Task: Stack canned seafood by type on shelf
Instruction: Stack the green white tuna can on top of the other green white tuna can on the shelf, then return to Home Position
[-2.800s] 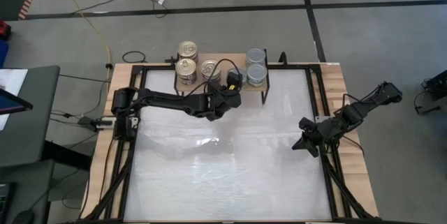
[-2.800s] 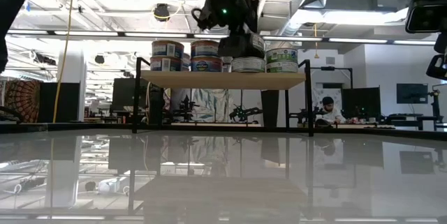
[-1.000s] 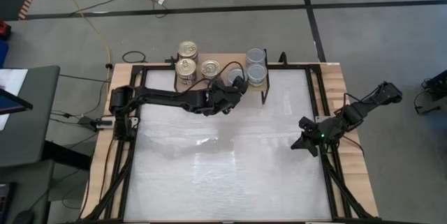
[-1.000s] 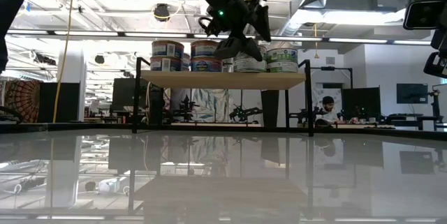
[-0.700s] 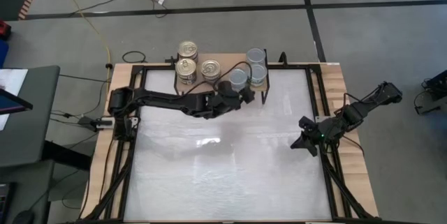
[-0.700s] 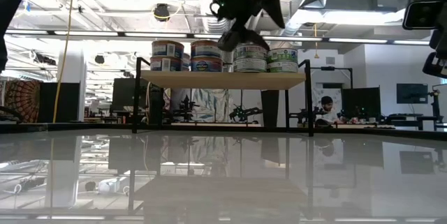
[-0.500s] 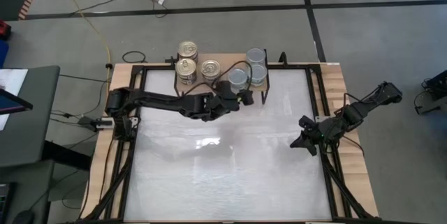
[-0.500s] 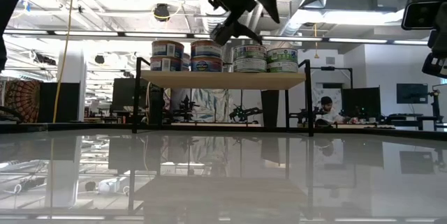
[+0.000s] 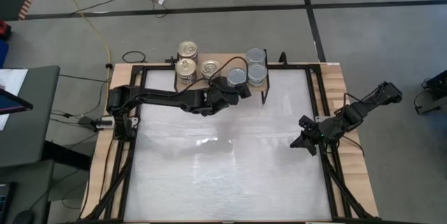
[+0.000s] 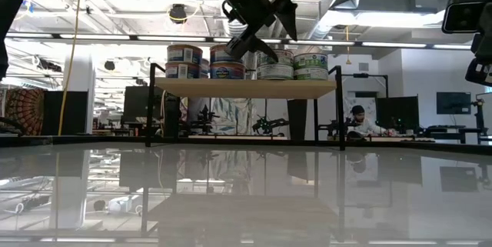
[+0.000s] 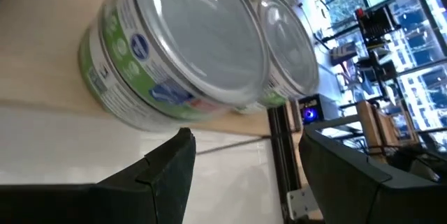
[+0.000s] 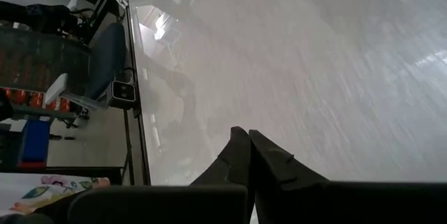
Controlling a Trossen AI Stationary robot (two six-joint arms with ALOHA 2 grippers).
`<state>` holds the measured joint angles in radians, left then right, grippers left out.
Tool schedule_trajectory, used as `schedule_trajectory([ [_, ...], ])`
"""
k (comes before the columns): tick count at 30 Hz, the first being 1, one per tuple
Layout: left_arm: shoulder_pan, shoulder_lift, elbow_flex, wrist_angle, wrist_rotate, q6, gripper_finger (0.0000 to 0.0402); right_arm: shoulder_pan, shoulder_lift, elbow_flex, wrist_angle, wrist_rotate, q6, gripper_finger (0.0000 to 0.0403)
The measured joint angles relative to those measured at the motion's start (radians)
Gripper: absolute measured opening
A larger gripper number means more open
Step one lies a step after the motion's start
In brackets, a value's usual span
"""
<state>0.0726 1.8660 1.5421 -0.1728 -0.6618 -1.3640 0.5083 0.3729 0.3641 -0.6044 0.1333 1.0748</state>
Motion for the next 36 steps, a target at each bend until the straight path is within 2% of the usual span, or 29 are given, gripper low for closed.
schedule_trajectory([
  [21, 0.031, 0.000, 0.000, -0.026, -0.075, -0.009, 0.0245, 0.000, 0.000, 0.000, -0.001, 0.009, 0.017, 0.0026],
  [28, 0.022, 0.000, 0.000, -0.021, -0.076, 0.051, 0.0245, 0.000, 0.000, 0.000, -0.001, 0.026, 0.032, 0.0026],
  [32, -0.010, -0.010, 0.000, -0.003, -0.075, 0.150, 0.0245, 0.000, 0.000, 0.000, -0.001, 0.026, 0.035, 0.0026],
  [36, -0.073, -0.035, 0.001, 0.060, -0.072, 0.379, 0.0245, 0.000, 0.000, 0.000, 0.000, 0.026, 0.035, 0.0026],
])
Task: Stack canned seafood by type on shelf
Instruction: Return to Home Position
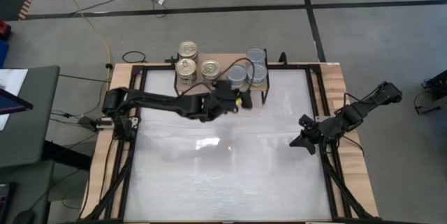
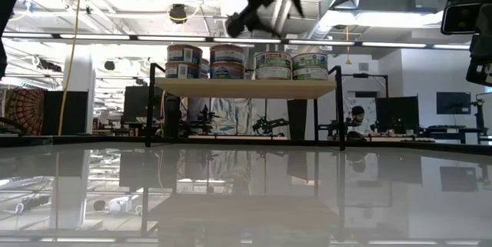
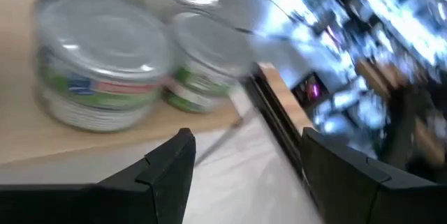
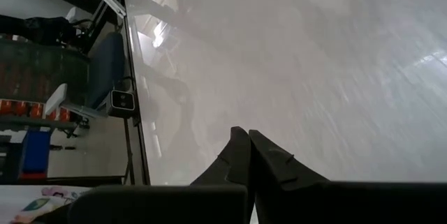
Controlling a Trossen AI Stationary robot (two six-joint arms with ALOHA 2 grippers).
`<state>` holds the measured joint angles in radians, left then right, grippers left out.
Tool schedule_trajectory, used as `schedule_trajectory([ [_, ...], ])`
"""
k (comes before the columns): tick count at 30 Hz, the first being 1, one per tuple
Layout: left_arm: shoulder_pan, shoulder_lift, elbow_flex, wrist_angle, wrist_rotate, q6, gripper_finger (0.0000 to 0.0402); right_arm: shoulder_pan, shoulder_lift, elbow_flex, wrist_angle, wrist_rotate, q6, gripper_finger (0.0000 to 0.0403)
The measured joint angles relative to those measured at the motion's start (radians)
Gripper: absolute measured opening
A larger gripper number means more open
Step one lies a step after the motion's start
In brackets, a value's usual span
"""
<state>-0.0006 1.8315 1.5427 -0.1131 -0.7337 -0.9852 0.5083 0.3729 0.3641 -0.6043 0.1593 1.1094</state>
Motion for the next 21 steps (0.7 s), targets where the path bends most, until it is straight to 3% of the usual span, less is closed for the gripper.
schedule_trajectory([
  [4, -0.077, -0.027, 0.001, -0.010, 0.001, 0.248, 0.0245, 0.000, 0.000, 0.000, 0.007, 0.000, -0.018, 0.0026],
  [9, -0.145, -0.065, 0.000, -0.146, 0.003, 0.579, 0.0245, 0.001, 0.000, 0.000, -0.005, 0.000, -0.019, 0.0026],
  [15, -0.236, -0.093, -0.001, -0.316, 0.032, 0.654, 0.0244, 0.002, 0.000, 0.000, -0.117, 0.000, -0.020, 0.0026],
  [21, -0.309, -0.092, -0.111, -0.316, 0.058, 0.677, 0.0244, 0.001, 0.000, 0.000, -0.125, 0.008, -0.024, 0.0026],
])
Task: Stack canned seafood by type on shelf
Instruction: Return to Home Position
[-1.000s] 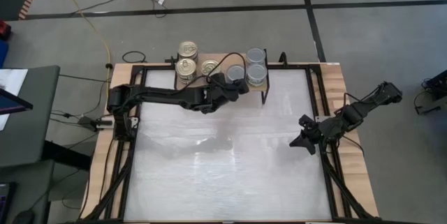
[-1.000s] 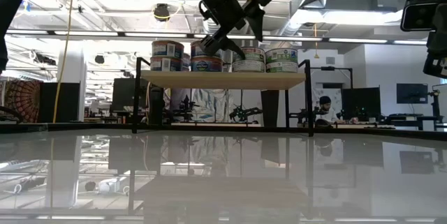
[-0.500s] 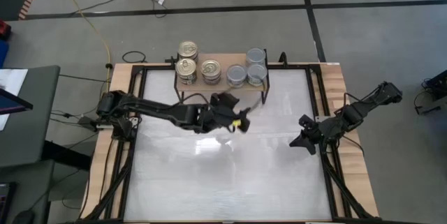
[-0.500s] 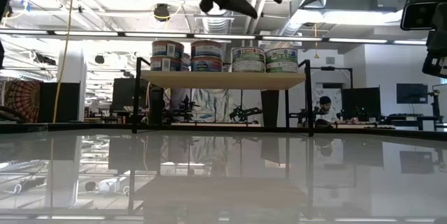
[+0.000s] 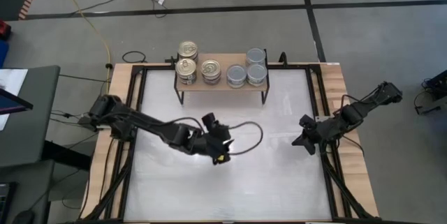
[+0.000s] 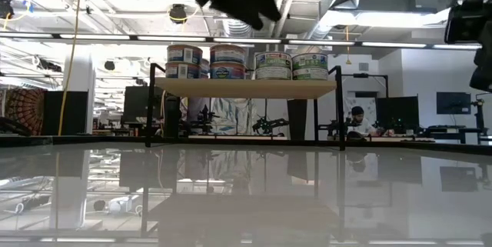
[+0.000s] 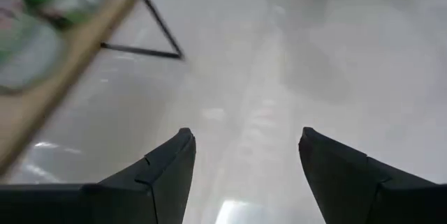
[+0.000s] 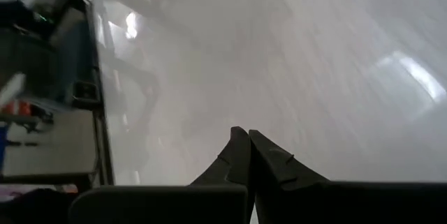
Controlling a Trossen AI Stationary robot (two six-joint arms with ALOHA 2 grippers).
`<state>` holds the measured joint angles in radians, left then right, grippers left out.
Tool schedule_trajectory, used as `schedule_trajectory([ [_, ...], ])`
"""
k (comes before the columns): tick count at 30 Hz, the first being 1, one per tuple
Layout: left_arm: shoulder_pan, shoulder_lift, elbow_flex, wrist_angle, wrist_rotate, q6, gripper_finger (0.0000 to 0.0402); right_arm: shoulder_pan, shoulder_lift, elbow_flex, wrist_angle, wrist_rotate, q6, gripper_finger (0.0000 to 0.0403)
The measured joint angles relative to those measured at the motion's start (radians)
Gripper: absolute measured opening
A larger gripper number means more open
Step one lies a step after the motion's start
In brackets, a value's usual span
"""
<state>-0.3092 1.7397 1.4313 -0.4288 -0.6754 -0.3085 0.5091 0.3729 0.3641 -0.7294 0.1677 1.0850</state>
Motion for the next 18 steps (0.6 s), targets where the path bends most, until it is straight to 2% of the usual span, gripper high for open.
schedule_trajectory([
  [4, -0.019, -0.040, -0.163, 0.197, 0.102, 0.046, 0.0244, -0.001, 0.000, 0.000, 0.058, 0.051, -0.020, 0.0026],
  [8, -0.002, -0.153, -0.436, 0.595, 0.246, 0.137, 0.0244, -0.001, 0.000, 0.000, 0.097, 0.109, -0.020, 0.0026],
  [11, 0.030, -0.257, -0.648, 0.822, 0.332, 0.172, 0.0244, -0.001, 0.000, 0.000, 0.098, 0.132, -0.021, 0.0026],
  [14, 0.070, -0.366, -0.833, 0.958, 0.379, 0.181, 0.0244, -0.001, 0.000, 0.000, 0.068, 0.133, -0.021, 0.0026],
  [18, 0.138, -0.516, -1.022, 1.078, 0.439, 0.196, 0.0245, -0.001, 0.000, 0.000, 0.054, 0.134, -0.020, 0.0026],
])
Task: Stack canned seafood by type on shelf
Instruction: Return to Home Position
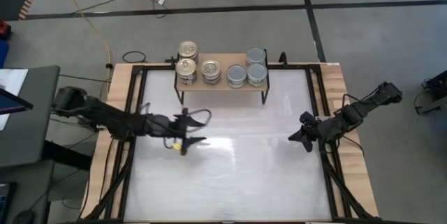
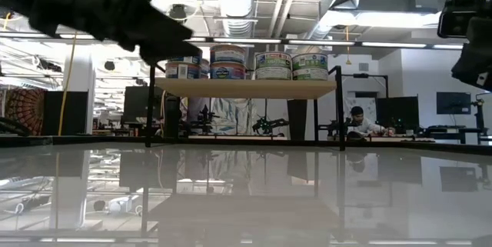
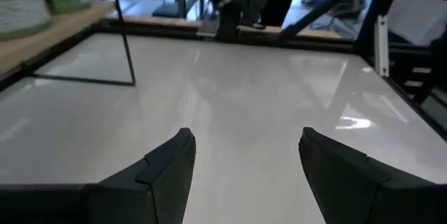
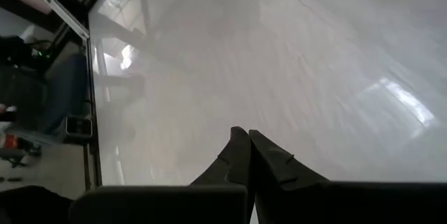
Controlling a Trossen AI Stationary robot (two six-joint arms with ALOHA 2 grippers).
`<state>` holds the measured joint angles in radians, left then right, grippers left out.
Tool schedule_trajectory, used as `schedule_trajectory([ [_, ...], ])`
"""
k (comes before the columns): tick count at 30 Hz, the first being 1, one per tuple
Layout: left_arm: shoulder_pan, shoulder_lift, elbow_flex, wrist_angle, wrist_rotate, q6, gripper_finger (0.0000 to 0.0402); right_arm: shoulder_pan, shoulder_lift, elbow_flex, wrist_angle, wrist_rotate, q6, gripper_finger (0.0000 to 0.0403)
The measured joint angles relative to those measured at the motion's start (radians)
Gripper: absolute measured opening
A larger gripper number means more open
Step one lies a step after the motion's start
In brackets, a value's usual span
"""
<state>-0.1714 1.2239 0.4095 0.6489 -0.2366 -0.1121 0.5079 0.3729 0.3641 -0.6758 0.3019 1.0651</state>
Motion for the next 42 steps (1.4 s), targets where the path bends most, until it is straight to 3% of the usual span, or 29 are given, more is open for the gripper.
schedule_trajectory([
  [5, 0.103, -0.180, -0.130, 0.019, 0.135, 0.045, 0.0245, -0.001, 0.000, 0.000, 0.029, 0.049, 0.000, 0.0026],
  [11, 0.162, -0.384, -0.234, -0.011, 0.183, 0.059, 0.0245, -0.001, 0.000, 0.000, 0.029, 0.076, 0.000, 0.0026],
  [17, 0.165, -0.605, -0.300, -0.159, 0.189, 0.011, 0.0245, -0.004, 0.000, 0.000, 0.028, 0.076, 0.056, 0.0026],
  [24, 0.176, -0.904, -0.397, -0.209, 0.227, 0.004, 0.0245, -0.053, 0.000, 0.000, 0.025, 0.076, 0.069, 0.0026],
  [28, 0.177, -1.061, -0.397, -0.389, 0.281, -0.014, 0.0245, -0.089, 0.000, 0.000, 0.027, 0.076, 0.071, 0.0026],
  [32, 0.176, -1.219, -0.398, -0.406, 0.288, 0.025, 0.0245, -0.121, 0.000, 0.000, 0.030, 0.076, 0.071, 0.0026],
  [42, 0.177, -1.222, -0.379, -0.472, 0.308, 0.055, 0.0245, -0.146, 0.002, 0.000, 0.028, 0.075, 0.062, 0.0026],
])
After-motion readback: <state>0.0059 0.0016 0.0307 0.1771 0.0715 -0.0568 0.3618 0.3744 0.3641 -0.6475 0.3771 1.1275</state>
